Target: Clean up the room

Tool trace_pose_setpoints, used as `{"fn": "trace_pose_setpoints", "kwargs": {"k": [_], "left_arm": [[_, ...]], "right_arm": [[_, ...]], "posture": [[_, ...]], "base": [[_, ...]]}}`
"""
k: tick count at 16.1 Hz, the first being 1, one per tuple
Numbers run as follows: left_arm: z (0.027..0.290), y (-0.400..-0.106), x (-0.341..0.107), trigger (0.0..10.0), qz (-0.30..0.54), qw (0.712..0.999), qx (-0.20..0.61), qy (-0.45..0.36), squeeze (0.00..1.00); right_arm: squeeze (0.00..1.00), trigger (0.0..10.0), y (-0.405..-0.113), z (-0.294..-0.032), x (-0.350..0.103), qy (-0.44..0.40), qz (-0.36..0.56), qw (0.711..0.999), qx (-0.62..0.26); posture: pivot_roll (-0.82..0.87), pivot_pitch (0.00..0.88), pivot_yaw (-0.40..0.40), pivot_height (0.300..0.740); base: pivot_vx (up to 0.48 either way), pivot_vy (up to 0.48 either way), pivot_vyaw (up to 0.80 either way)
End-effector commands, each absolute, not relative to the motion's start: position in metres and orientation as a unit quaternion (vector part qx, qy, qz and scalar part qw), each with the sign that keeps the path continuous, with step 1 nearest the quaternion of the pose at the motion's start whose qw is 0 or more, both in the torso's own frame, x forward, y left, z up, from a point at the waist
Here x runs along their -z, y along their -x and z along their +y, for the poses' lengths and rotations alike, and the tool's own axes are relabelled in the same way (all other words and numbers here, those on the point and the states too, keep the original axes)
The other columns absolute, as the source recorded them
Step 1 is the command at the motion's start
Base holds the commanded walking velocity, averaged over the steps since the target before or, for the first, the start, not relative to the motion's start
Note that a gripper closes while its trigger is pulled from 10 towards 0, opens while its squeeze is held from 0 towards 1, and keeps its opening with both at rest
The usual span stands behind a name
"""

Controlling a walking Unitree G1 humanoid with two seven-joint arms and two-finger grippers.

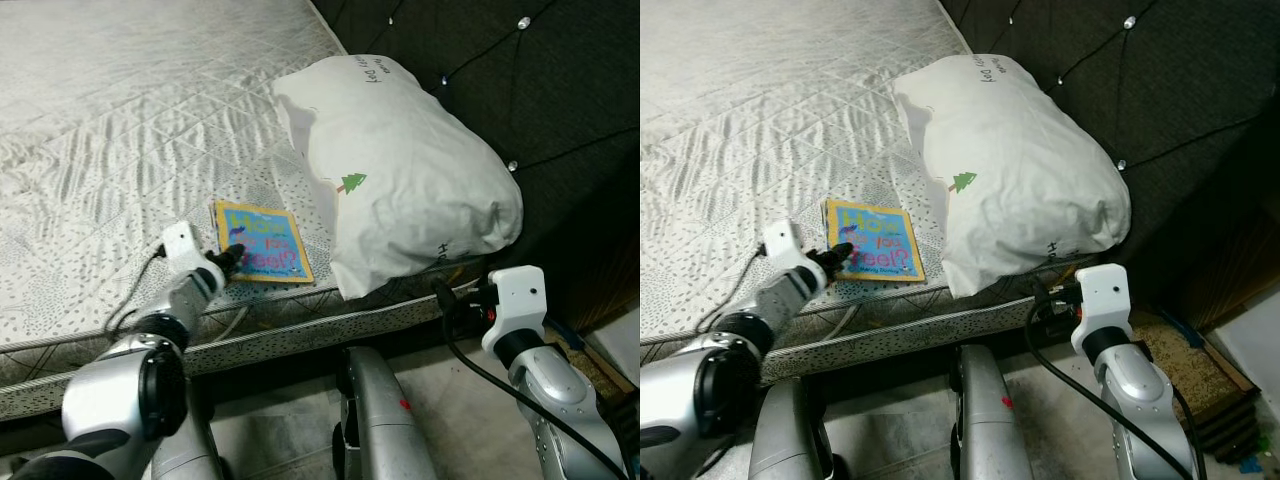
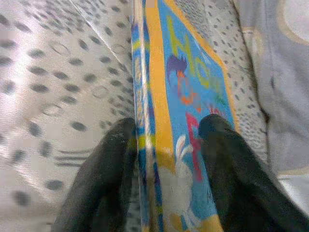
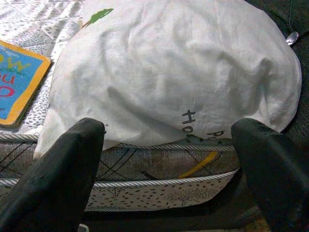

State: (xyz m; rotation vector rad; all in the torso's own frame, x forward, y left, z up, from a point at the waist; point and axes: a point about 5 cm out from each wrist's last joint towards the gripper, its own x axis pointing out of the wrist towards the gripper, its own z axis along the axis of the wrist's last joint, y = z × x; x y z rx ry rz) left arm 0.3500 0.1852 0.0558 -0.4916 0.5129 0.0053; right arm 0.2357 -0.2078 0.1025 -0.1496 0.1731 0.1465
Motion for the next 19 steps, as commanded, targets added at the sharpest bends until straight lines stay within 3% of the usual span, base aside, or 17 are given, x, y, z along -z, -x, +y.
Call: {"fn": "trace_pose_setpoints", "kwargs": {"k": [1,6,9,11,14,19], "left_arm": [[0.186,-0.354,-0.062,10.0,0.249,0.942,-0.003,0.225,1.0],[0.208,-0.358,-0.073,10.0,0.241,0.955,-0.032,0.172,1.0],[0.205,-0.362,-0.077,10.0,0.227,0.963,-0.022,0.145,1.0],[0.206,-0.364,-0.083,10.0,0.185,0.975,-0.032,0.117,1.0],[0.213,-0.359,-0.086,10.0,0.098,0.984,-0.05,0.141,1.0],[0.239,-0.303,-0.08,10.0,-0.022,0.995,-0.098,0.01,1.0]], "right_arm": [[0.0,10.0,-0.237,-0.211,-0.103,0.079,0.088,0.991,-0.065],[0.0,10.0,-0.239,-0.21,-0.103,0.086,0.085,0.99,-0.071],[0.0,10.0,-0.242,-0.208,-0.103,0.085,0.082,0.99,-0.072],[0.0,10.0,-0.249,-0.196,-0.104,0.073,0.068,0.992,-0.082],[0.0,10.0,-0.259,-0.176,-0.102,0.057,0.059,0.991,-0.101],[0.0,10.0,-0.27,-0.155,-0.098,0.043,0.044,0.991,-0.12]], "posture": [[-0.28,0.04,-0.082,0.554],[-0.28,0.032,-0.083,0.554],[-0.27,0.026,-0.08,0.554],[-0.23,0.019,-0.071,0.554],[-0.18,0.014,-0.071,0.554],[-0.07,0.012,-0.054,0.554]], "base": [[0.0,0.0,0.0],[0.0,0.0,0.0],[0.0,0.0,0.0],[0.0,0.0,0.0],[0.0,0.0,0.0],[0.0,0.0,0.0]]}}
